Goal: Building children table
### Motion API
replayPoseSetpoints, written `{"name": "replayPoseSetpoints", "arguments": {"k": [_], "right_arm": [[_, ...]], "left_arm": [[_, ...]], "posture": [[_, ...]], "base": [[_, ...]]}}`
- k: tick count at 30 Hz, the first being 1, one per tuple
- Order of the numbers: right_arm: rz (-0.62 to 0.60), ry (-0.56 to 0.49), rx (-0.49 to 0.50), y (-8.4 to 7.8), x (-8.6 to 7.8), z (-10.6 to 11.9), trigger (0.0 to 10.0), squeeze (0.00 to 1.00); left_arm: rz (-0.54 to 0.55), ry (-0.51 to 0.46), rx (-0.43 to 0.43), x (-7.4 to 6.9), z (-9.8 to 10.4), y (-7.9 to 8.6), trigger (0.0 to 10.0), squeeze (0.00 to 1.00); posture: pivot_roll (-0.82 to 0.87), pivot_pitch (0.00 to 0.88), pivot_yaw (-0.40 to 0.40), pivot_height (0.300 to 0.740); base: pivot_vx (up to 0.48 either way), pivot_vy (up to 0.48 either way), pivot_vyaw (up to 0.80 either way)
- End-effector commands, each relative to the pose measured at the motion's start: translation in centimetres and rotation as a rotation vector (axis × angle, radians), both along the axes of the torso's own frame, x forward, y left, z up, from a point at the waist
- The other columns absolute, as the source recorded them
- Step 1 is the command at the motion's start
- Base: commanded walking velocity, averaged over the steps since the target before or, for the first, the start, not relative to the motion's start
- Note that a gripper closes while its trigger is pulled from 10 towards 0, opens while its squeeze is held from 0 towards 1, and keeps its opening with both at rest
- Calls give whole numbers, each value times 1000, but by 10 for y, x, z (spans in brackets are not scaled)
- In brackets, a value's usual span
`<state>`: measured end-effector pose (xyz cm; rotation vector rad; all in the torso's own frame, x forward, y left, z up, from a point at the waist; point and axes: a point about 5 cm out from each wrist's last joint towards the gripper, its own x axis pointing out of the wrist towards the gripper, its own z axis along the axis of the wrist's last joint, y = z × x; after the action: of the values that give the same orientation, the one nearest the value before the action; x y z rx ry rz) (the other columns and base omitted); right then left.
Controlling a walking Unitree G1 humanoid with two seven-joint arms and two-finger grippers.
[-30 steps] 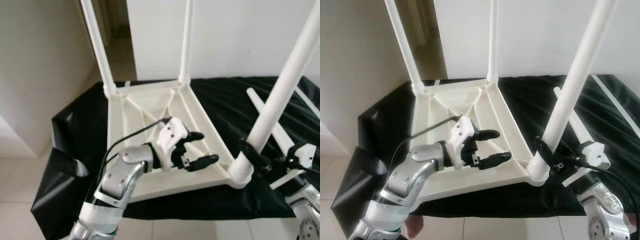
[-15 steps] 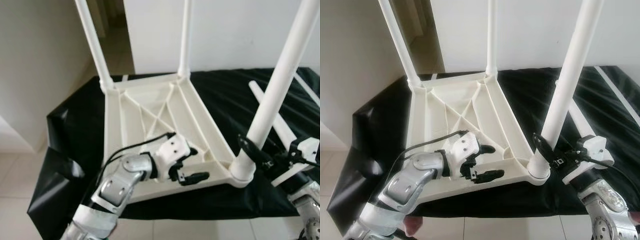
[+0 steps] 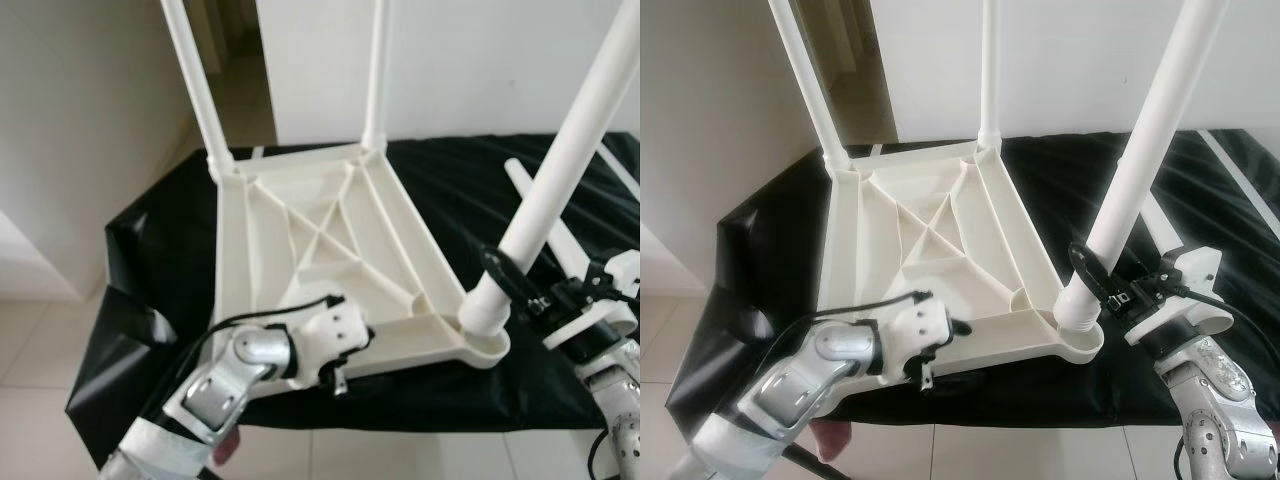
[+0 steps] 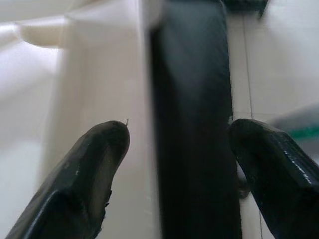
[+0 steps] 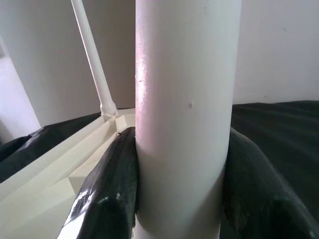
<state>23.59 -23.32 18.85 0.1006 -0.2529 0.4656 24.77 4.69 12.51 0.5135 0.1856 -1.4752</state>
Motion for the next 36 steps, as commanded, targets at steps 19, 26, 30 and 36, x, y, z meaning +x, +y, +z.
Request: {"name": "replayPoseSetpoints", "arguments": {"k": [19, 26, 30, 36], "right_arm": [[18, -1, -36, 4, 4, 0, 10000, 0], [25, 24, -84, 6, 5, -8, 10000, 0], [31, 28, -102, 9, 6, -10, 10000, 0], [20, -13, -131, 23, 16, -8, 10000, 0]], "left_arm": [[117, -167, 242, 45, -3, 52, 10000, 0], [158, -153, 313, 57, -3, 86, 10000, 0], [161, -143, 364, 59, -5, 101, 10000, 0], [136, -99, 245, 56, 5, 94, 10000, 0]], "posture": [[-15, 0, 51, 740], [-19, 0, 49, 740], [-18, 0, 47, 740], [-17, 0, 44, 740]], "base": [[0, 0, 0], [0, 0, 0], [0, 0, 0], [0, 0, 0]]}}
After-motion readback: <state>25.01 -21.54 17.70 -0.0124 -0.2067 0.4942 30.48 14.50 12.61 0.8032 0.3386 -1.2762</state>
